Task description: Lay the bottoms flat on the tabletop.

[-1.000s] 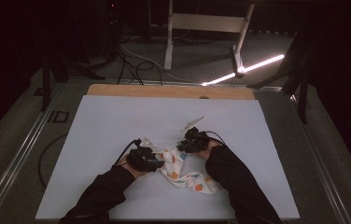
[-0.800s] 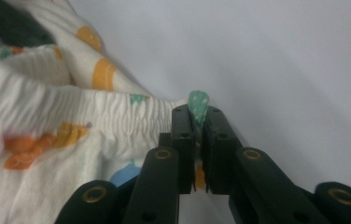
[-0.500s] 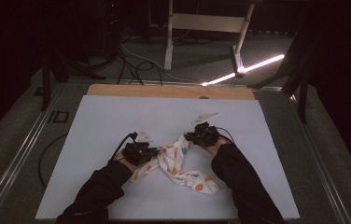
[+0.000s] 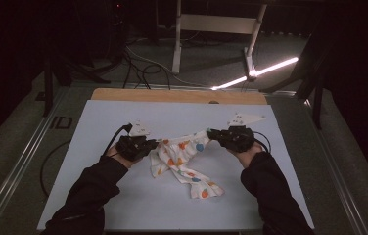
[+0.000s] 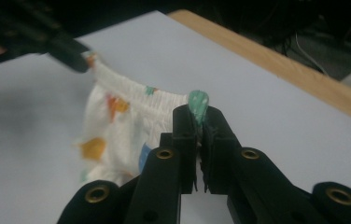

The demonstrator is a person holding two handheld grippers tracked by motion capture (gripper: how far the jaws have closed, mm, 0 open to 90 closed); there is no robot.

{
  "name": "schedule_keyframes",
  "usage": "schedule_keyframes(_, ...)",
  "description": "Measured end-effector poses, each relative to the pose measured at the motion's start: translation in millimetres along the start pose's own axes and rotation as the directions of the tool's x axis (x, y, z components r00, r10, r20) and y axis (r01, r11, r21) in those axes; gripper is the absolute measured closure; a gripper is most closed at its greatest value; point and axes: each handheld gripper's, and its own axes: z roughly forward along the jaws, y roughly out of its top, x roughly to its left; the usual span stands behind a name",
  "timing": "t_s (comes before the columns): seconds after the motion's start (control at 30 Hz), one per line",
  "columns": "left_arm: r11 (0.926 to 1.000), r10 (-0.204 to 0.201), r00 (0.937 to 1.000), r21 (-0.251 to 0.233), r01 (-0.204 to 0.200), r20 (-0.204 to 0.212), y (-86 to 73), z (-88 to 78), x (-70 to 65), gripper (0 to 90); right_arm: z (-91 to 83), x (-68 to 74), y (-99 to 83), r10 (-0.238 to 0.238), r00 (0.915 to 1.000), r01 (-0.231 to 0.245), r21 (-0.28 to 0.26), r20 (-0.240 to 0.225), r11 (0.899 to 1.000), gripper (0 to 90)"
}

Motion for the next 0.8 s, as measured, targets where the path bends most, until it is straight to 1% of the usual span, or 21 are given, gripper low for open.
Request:
schedule_keyframes(0.07, 0.9996, 0.008, 0.9997, -0.028, -0.007, 0.023, 8.4, -14.4, -0.4, 86.7, -13.3, 10.3, 6.7, -0.02, 0.9998, 0.019, -0.029, -0.007, 0.999, 85.6)
schedule_keyframes(0.1, 0.9988, 0.017, 0.9986, -0.047, -0.014, 0.05, 13.3, -23.6, -1.0, 86.7, -20.7, 15.7, 11.5, -0.027, 0.9996, 0.027, -0.044, -0.01, 0.999, 85.7)
schedule_keyframes(0.13, 0.9974, 0.027, 0.9958, -0.069, -0.021, 0.088, 18.4, -33.9, -2.1, 86.7, -29.4, 21.3, 17.1, -0.034, 0.9993, 0.033, -0.064, -0.014, 0.997, 85.7)
schedule_keyframes(0.17, 0.9951, 0.036, 0.9937, -0.095, -0.026, 0.106, 23.5, -44.4, -3.4, 86.7, -38.7, 27.0, 22.8, -0.047, 0.9987, 0.045, -0.095, -0.018, 0.994, 85.6)
schedule_keyframes(0.2, 0.9913, 0.046, 0.9904, -0.128, -0.029, 0.131, 28.7, -54.6, -4.0, 86.7, -47.9, 32.1, 28.4, -0.061, 0.9979, 0.057, -0.125, -0.022, 0.99, 85.7)
schedule_keyframes(0.23, 0.9876, 0.052, 0.9859, -0.155, -0.028, 0.159, 34.1, -62.2, -2.1, 86.6, -56.0, 35.0, 33.7, -0.062, 0.9974, 0.055, -0.157, -0.038, 0.986, 85.6)
schedule_keyframes(0.27, 0.9863, 0.056, 0.989, -0.162, -0.034, 0.137, 39.8, -65.5, 0.2, 86.6, -61.7, 35.4, 38.2, -0.057, 0.9975, 0.048, -0.182, -0.043, 0.982, 85.6)
schedule_keyframes(0.3, 0.9887, 0.069, 0.9929, -0.139, -0.055, 0.097, 45.3, -63.8, 3.3, 86.5, -63.5, 33.9, 41.7, -0.059, 0.998, 0.055, -0.185, -0.02, 0.981, 85.6)
schedule_keyframes(0.33, 0.9923, 0.07, 0.994, -0.108, -0.061, 0.084, 50.1, -56.6, 8.7, 86.5, -60.4, 30.1, 43.7, -0.064, 0.9974, 0.069, -0.162, 0.033, 0.984, 85.6)
schedule_keyframes(0.37, 0.996, 0.054, 0.9966, -0.074, -0.049, 0.062, 53.6, -45.2, 14.5, 86.4, -52.8, 22.4, 43.8, -0.036, 0.9979, 0.043, -0.133, 0.055, 0.99, 85.6)
schedule_keyframes(0.4, 0.9981, 0.052, 0.9976, -0.035, -0.05, 0.046, 55.5, -30.3, 19.7, 86.4, -41.6, 13.0, 41.9, 0.019, 0.9986, -0.013, -0.116, 0.05, 0.993, 85.5)
schedule_keyframes(0.43, 0.9987, 0.049, 0.9983, 0.012, -0.049, 0.031, 55.7, -13.8, 24.6, 86.1, -28.1, 3.9, 38.0, 0.053, 0.9966, -0.048, -0.088, 0.063, 0.995, 85.6)
schedule_keyframes(0.47, 0.9983, 0.034, 0.9994, 0.047, -0.034, 0.012, 54.5, 2.1, 28.8, 85.8, -13.5, -3.8, 33.2, 0.069, 0.9931, -0.065, -0.041, 0.095, 0.997, 85.5)
schedule_keyframes(0.5, 0.9967, 0.026, 0.9997, 0.077, -0.026, 0.004, 52.3, 16.1, 33.0, 85.8, 0.6, -10.6, 27.4, 0.081, 0.9897, -0.081, -0.004, 0.118, 0.997, 85.5)
schedule_keyframes(0.53, 0.9956, 0.01, 0.9999, 0.094, -0.01, -0.005, 49.6, 28.5, 36.8, 85.8, 12.6, -17.0, 21.0, 0.108, 0.987, -0.11, 0.015, 0.119, 0.994, 85.5)
schedule_keyframes(0.57, 0.9945, -0.009, 0.9999, 0.104, 0.009, -0.005, 46.6, 39.7, 40.4, 85.7, 23.4, -22.8, 14.9, 0.12, 0.9854, -0.124, 0.026, 0.121, 0.992, 85.5)
schedule_keyframes(0.63, 0.9903, -0.047, 0.9987, 0.13, 0.049, -0.017, 41.4, 59.2, 47.4, 85.7, 42.3, -32.1, 5.4, 0.137, 0.979, -0.148, 0.063, 0.151, 0.987, 85.5)
schedule_keyframes(0.7, 0.9877, -0.076, 0.9966, 0.134, 0.08, -0.031, 37.3, 72.3, 53.8, 85.7, 57.6, -42.9, -2.0, 0.151, 0.9726, -0.169, 0.089, 0.177, 0.982, 85.5)
schedule_keyframes(0.73, 0.9886, -0.078, 0.9957, 0.125, 0.084, -0.05, 35.7, 77.7, 56.7, 85.0, 63.5, -47.4, -4.9, 0.162, 0.9682, -0.184, 0.101, 0.191, 0.978, 85.5)
schedule_keyframes(0.77, 0.9877, -0.096, 0.9933, 0.118, 0.103, -0.065, 34.8, 82.3, 60.0, 84.0, 68.9, -51.8, -7.5, 0.162, 0.9643, -0.188, 0.109, 0.209, 0.976, 85.0)
schedule_keyframes(0.8, 0.9872, -0.109, 0.9896, 0.106, 0.119, -0.094, 34.5, 85.5, 63.3, 80.9, 73.7, -55.9, -9.6, 0.157, 0.9603, -0.186, 0.11, 0.23, 0.976, 83.9)
